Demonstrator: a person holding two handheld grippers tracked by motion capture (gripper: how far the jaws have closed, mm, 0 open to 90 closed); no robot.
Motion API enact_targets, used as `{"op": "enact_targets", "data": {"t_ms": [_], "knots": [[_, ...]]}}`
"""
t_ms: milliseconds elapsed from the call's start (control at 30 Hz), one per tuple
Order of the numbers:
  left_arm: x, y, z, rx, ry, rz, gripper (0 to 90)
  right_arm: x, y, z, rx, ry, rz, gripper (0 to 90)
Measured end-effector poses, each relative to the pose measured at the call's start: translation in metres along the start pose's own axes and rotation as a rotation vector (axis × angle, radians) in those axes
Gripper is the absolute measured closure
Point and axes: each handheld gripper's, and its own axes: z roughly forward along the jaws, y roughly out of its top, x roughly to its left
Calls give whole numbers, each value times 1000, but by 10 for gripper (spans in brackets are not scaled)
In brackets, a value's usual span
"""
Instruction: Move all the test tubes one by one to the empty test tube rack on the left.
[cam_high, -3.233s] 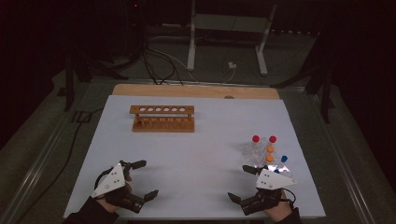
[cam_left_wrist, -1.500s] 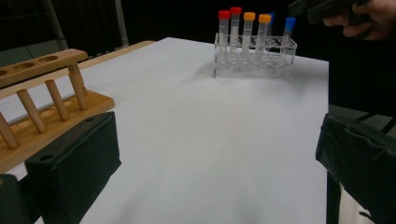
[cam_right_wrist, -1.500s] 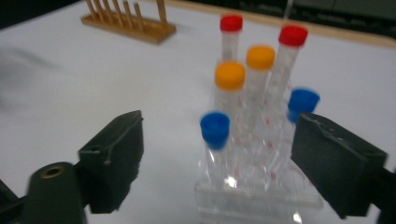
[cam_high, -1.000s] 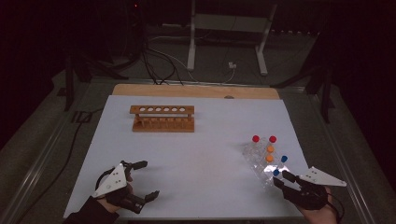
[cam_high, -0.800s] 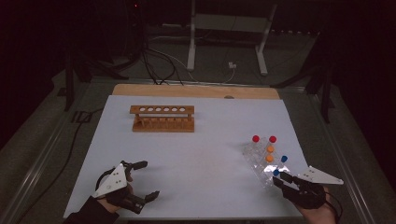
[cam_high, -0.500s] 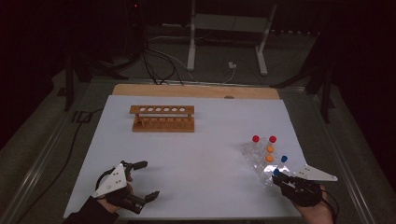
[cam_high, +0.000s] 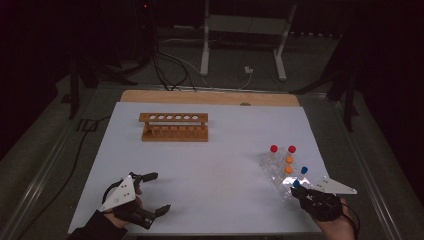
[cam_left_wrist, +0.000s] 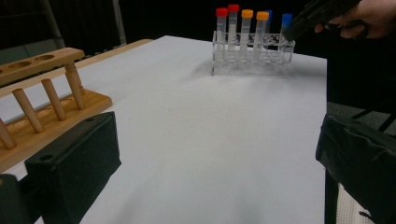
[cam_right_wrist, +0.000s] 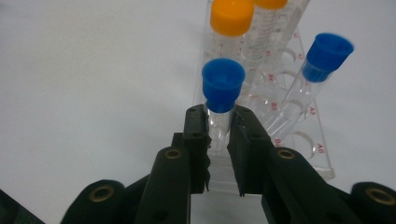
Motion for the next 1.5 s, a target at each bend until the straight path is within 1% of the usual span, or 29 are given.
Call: {"op": "enact_targets", "data": {"t_ms": [233,400,433,600,733,767,833,867,933,1067,1133,1167,1200,1233,1267,1300,1333,1367,1400,1433,1467,1500], "knots": [[0,0,0,-1,2,-2,5,0,7,-11,-39,-5,-10,771],[0,0,0,-1,1,-3,5,0,13,-19,-51,-4,-20,772],[0,0,0,-1,2,-3,5,0,17,-23,-64,-4,-25,772],[1,0,0,-2,1,-6,5,0,25,-31,-82,-6,-46,772],[0,1,1,4,-15,-10,5,3,37,-41,-103,-26,-73,772],[0,1,2,11,-17,-9,5,3,37,-41,-103,-26,-73,772],[-1,2,2,11,-23,-8,5,5,42,-44,-116,-16,-77,771],[-2,3,3,12,-24,-10,5,8,46,-47,-123,-7,-92,772],[-2,4,3,10,-24,-9,5,13,50,-47,-133,16,-99,771],[-3,7,5,13,-34,-16,5,23,58,-39,-138,49,-124,772],[-3,10,7,22,-29,-20,5,28,61,-32,-142,73,-129,771],[-2,12,7,24,-33,-28,5,28,61,-32,-142,73,-129,771],[-2,14,8,25,-36,-40,5,34,63,-25,-146,93,-136,771],[-1,15,9,28,-40,-55,5,34,63,-25,-146,93,-136,771],[0,17,10,40,-44,-63,5,37,65,-21,-147,107,-138,771],[0,19,11,46,-50,-61,5,43,67,-14,-145,126,-153,771],[0,22,12,46,-55,-55,5,46,68,-10,-146,138,-158,771],[2,26,15,29,-76,-68,5,49,68,-6,-146,146,-161,771],[2,26,15,29,-76,-68,5,49,68,-6,-146,146,-161,771],[3,28,16,20,-81,-81,5,53,70,1,-149,169,-174,771],[4,31,17,14,-81,-82,5,53,70,1,-149,169,-174,771],[5,33,19,11,-76,-76,5,56,70,4,-145,177,-179,771]]}}
